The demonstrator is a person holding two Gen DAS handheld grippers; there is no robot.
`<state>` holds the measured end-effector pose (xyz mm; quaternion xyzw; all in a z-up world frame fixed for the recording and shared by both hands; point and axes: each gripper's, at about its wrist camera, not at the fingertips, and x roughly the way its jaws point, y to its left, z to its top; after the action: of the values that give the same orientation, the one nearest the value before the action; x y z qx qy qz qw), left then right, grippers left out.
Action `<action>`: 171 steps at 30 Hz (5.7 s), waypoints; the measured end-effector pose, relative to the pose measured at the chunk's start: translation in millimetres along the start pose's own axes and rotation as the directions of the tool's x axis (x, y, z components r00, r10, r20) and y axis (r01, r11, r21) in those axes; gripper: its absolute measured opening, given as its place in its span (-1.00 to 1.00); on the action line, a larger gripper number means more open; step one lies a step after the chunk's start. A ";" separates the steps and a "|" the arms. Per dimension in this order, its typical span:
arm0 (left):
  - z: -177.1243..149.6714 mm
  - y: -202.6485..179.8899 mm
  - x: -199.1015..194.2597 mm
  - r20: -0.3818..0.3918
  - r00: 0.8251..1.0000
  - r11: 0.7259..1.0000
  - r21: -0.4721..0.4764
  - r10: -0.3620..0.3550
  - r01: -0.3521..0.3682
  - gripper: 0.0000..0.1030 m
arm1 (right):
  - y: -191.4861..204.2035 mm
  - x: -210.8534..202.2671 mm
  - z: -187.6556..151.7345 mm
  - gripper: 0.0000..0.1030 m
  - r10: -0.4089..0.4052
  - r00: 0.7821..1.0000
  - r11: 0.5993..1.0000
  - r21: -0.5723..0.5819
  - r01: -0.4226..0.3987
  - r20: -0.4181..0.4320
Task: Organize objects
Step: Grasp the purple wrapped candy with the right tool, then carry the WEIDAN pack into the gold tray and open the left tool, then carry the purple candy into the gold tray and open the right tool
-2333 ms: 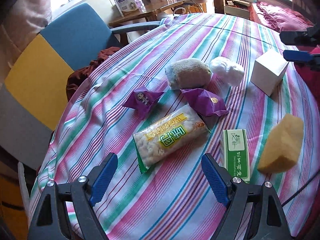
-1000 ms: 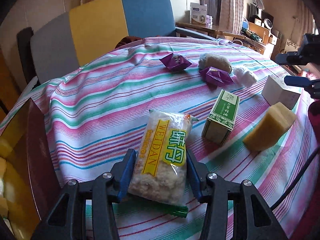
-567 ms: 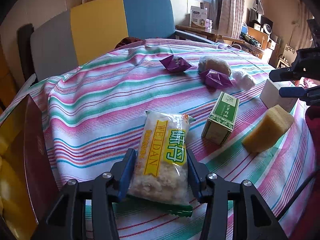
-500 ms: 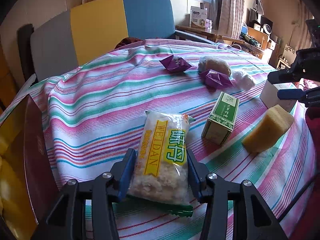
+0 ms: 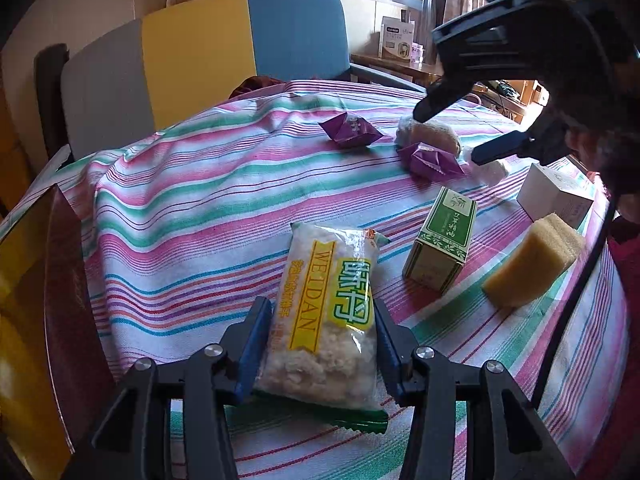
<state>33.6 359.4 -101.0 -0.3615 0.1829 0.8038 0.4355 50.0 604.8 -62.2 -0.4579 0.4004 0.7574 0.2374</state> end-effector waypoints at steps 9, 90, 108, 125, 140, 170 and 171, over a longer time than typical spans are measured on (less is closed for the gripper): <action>0.2 -0.3 -0.4 0.001 1.000 1.000 0.000 0.001 -0.001 -0.02 | -0.3 37.3 12.8 -0.23 -0.134 0.990 0.989 -0.072 0.131 -0.033; -32.4 229.3 -123.1 -0.054 0.951 0.845 -0.446 0.304 -0.295 0.19 | 38.7 34.4 -63.8 -0.36 -0.324 0.920 0.733 -0.557 0.390 0.218; -86.9 164.7 -172.1 -0.007 0.955 0.879 -0.390 0.296 -0.275 0.19 | 102.7 -10.8 -97.2 -0.36 -0.157 0.896 0.621 -0.664 0.417 0.416; -109.3 194.1 -223.9 0.030 0.919 0.825 -0.453 0.392 -0.337 0.19 | 254.4 -30.9 -242.5 -0.36 0.148 0.949 0.463 -0.867 0.184 0.280; -154.8 239.6 -252.0 -0.011 0.887 0.729 -0.566 0.462 -0.386 0.19 | 315.7 -0.2 -302.7 -0.36 0.165 0.973 0.407 -0.910 0.082 0.162; -169.5 252.0 -254.0 -0.036 0.878 0.696 -0.595 0.477 -0.403 0.29 | 374.2 72.1 -307.7 -0.13 0.045 0.997 0.420 -0.907 0.038 0.063; -169.5 252.1 -254.8 -0.035 0.877 0.694 -0.597 0.479 -0.402 0.29 | 371.4 64.8 -309.1 -0.12 0.062 0.995 0.417 -0.908 0.048 0.081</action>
<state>-13.2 -28.1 -31.4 -0.3729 -0.0206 0.9215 0.1067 -94.4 139.2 -55.4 -0.4728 -0.0826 0.8767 -0.0305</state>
